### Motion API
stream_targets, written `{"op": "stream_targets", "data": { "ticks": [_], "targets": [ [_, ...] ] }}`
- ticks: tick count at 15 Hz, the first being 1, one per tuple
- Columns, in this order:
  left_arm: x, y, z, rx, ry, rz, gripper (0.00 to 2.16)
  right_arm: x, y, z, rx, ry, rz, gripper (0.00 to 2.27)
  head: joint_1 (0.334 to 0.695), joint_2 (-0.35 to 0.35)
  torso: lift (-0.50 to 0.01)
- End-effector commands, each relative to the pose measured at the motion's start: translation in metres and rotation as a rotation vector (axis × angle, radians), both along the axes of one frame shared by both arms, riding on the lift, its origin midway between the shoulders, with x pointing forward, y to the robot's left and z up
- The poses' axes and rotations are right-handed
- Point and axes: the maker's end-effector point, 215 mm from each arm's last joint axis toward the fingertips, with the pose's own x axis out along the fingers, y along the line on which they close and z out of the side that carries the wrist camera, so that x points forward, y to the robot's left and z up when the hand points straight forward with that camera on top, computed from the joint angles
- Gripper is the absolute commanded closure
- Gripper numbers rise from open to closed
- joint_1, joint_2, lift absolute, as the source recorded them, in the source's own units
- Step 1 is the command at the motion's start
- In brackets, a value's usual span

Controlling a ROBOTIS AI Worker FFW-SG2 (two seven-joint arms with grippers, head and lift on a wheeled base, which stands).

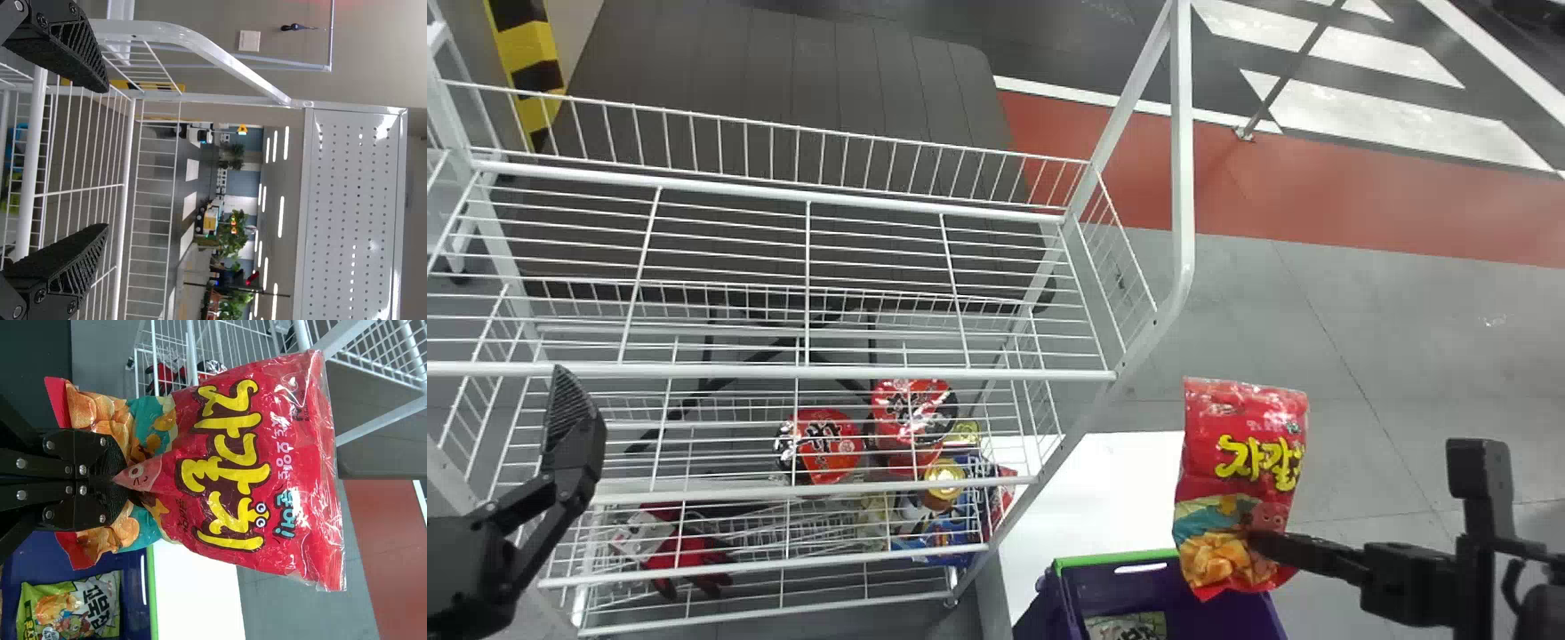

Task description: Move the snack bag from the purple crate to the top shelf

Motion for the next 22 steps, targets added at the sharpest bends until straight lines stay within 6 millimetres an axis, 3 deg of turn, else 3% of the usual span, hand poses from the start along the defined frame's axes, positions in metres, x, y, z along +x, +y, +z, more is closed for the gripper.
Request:
{"op": "stream_targets", "data": {
  "ticks": [1,11,14,17,19,22],
  "targets": [
    [0.001,-0.001,0.000,0.003,0.008,-0.001,0.08,0.003,0.002,0.002,0.007,-0.009,0.003,1.63,0.695,-0.350,-0.014],
    [0.000,0.000,-0.001,0.003,0.012,0.000,0.08,-0.002,0.010,0.008,0.052,-0.022,0.009,1.63,0.695,-0.350,0.010],
    [0.000,0.001,-0.002,0.008,0.012,0.001,0.08,-0.008,0.029,0.050,0.087,-0.075,0.013,1.63,0.695,-0.350,0.000],
    [0.000,0.001,-0.003,0.016,0.014,-0.003,0.08,-0.001,0.052,0.109,0.122,-0.162,0.002,1.63,0.695,-0.350,0.000],
    [0.000,0.000,-0.006,0.022,0.020,-0.005,0.08,0.013,0.080,0.142,0.183,-0.202,-0.016,1.63,0.695,-0.350,0.000],
    [0.000,-0.003,-0.004,0.025,0.019,-0.016,0.08,0.062,0.127,0.183,0.155,-0.328,0.063,1.63,0.695,-0.350,0.000]
  ]
}}
